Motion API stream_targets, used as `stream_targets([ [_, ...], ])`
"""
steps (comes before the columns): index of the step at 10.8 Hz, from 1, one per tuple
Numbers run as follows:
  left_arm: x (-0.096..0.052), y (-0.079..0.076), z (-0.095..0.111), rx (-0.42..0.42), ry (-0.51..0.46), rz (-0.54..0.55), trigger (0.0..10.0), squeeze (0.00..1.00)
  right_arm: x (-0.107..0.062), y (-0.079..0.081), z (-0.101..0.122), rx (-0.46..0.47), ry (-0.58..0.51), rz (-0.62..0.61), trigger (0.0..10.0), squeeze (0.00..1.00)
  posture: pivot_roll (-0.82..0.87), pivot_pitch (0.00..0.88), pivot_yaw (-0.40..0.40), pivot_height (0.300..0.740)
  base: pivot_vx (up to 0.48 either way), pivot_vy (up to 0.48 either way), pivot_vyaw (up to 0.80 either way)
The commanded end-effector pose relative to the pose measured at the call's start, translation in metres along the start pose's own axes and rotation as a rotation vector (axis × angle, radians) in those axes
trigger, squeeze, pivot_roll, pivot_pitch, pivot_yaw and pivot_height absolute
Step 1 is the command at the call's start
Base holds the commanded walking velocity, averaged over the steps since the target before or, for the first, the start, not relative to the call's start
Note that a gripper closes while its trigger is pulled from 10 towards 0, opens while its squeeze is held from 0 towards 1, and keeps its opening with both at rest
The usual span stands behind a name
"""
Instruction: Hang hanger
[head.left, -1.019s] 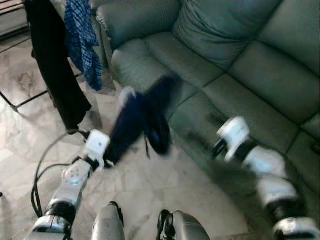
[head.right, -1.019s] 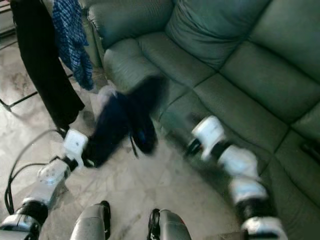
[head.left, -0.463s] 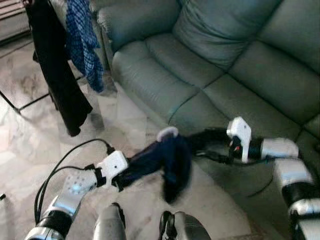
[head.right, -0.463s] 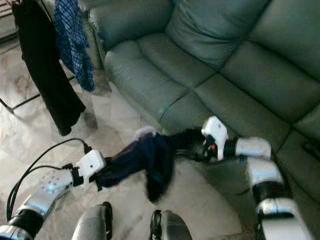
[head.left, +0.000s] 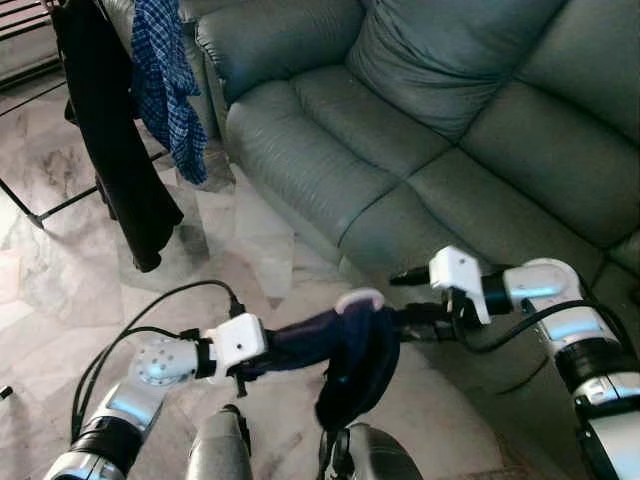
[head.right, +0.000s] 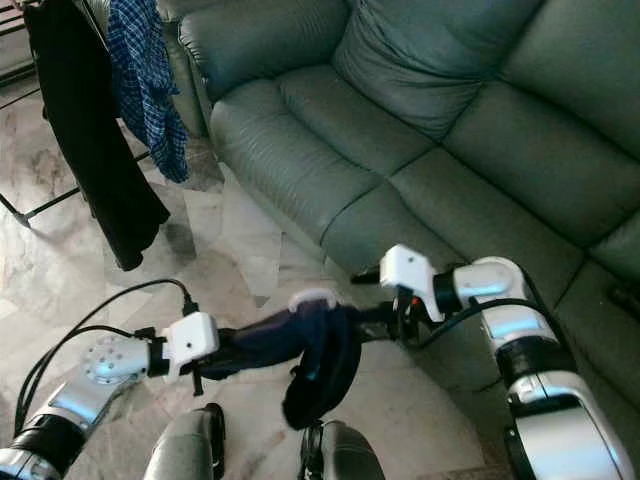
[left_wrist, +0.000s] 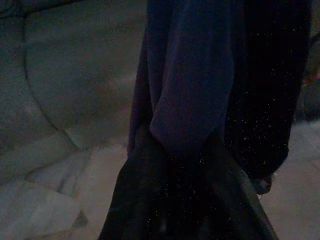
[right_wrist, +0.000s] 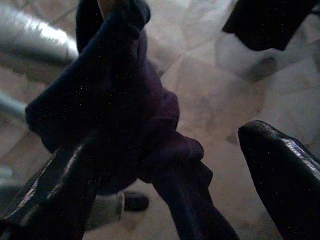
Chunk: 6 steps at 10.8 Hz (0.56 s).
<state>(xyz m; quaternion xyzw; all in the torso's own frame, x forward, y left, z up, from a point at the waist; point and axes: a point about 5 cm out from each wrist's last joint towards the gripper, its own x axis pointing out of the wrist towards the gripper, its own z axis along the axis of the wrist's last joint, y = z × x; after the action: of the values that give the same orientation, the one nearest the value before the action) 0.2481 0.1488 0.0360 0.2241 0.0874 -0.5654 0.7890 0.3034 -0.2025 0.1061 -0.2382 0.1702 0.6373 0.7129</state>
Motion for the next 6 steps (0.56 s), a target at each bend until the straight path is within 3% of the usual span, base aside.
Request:
stream_targets([
  [1,0.007,0.001,0.012,0.042,-0.037,-0.031,0.0,0.0,-0.003,0.002,-0.005,-0.032,0.066,0.044,5.5,0.0,0.0,0.143,-0.082,0.74,0.0,0.0,0.0],
  [2,0.01,0.001,0.015,0.055,-0.043,-0.048,0.0,0.0,0.003,0.001,-0.003,-0.071,0.102,0.09,0.0,0.0,0.0,0.149,-0.086,0.74,0.0,0.0,0.0],
  [6,0.012,0.0,0.018,0.058,-0.052,-0.059,0.0,0.0,-0.004,0.011,-0.023,-0.026,0.243,0.221,0.0,0.0,0.0,0.156,-0.092,0.74,0.0,0.0,0.0],
])
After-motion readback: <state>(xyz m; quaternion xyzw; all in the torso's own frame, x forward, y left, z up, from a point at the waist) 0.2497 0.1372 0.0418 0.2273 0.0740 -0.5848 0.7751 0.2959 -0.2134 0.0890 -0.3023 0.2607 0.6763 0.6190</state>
